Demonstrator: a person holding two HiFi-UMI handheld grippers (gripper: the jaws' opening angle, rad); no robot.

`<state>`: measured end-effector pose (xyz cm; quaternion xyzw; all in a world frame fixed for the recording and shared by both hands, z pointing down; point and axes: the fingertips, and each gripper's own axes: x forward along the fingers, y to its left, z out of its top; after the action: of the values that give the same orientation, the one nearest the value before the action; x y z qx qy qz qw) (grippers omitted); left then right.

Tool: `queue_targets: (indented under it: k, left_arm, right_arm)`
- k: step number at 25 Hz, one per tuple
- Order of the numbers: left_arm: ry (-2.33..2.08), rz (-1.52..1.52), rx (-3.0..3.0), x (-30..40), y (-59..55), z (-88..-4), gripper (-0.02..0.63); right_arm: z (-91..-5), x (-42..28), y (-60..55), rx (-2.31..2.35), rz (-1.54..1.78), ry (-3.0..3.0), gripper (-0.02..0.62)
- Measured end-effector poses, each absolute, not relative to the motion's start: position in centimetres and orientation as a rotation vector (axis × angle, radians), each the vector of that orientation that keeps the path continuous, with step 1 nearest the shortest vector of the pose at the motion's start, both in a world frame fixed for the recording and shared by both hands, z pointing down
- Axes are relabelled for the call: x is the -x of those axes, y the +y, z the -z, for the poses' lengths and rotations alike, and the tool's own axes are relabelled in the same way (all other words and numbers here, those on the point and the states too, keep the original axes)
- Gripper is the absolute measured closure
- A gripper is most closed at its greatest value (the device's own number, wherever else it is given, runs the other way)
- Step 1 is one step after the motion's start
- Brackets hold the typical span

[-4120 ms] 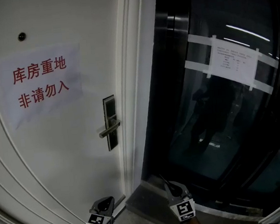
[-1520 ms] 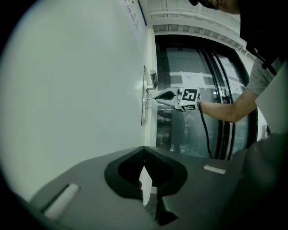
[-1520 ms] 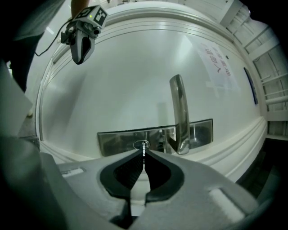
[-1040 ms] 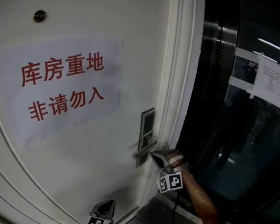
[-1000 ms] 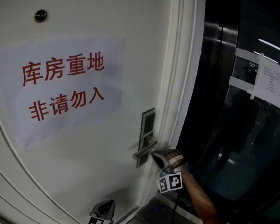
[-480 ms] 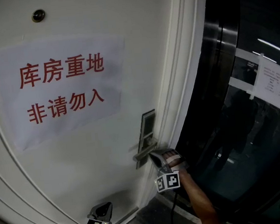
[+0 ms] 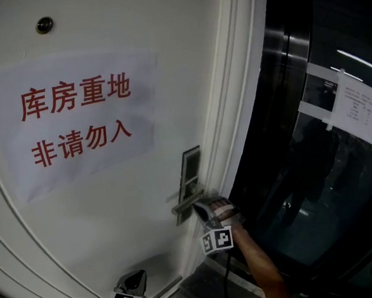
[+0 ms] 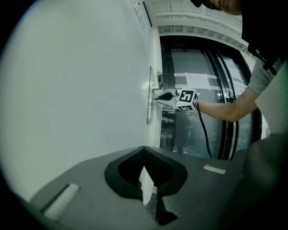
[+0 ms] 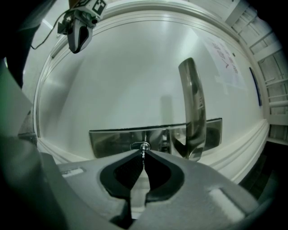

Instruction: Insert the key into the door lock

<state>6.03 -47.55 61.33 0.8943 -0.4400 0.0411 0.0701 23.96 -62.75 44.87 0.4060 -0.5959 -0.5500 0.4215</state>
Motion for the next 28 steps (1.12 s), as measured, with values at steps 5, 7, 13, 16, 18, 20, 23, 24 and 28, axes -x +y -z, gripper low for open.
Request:
queue_targets:
  k: [5, 7, 13, 16, 18, 20, 23, 24, 28]
  left_arm:
    - [-1.333, -0.124, -2.681, -6.0, -47.2, -61.4, 0.604]
    - [-1.333, -0.120, -2.682, -6.1, -47.1, -61.4, 0.604]
    - [-1.332, -0.115, -2.687, -6.3, -46.9, -61.2, 0.604]
    - [-1.321, -0.116, -2.693, -6.6, -46.7, -61.2, 0.604]
    - [-1.307, -0.113, -2.703, -7.0, -46.6, -61.1, 0.604]
    - [-1.292, -0.111, -2.716, -7.5, -46.4, -60.9, 0.604]
    - [-1.262, -0.112, -2.735, -8.4, -46.1, -60.6, 0.604]
    - [-1.251, -0.112, -2.741, -8.7, -45.9, -60.6, 0.604]
    - [-1.210, -0.114, -2.767, -9.8, -45.6, -60.3, 0.604]
  right_arm:
    - [-45.0, -23.7, -62.8, -1.021, 1.350, -1.533, 0.581]
    - [-45.0, -23.8, -62.7, -1.026, 1.351, -1.541, 0.569]
    - [-45.2, -24.3, -61.9, -1.026, 1.320, -1.583, 0.478]
    - [-45.2, -24.5, -60.9, -1.028, 1.312, -1.603, 0.449]
    - [-45.1, -24.9, -60.2, -1.046, 1.299, -1.622, 0.449]
    - [-44.8, -25.6, -59.2, -1.083, 1.277, -1.652, 0.451]
    - [-44.4, -27.0, -57.5, -1.164, 1.231, -1.703, 0.453]
    - [-44.4, -27.6, -57.0, -1.189, 1.216, -1.719, 0.456]
    - [-43.7, -29.6, -54.0, -1.304, 1.163, -1.777, 0.528]
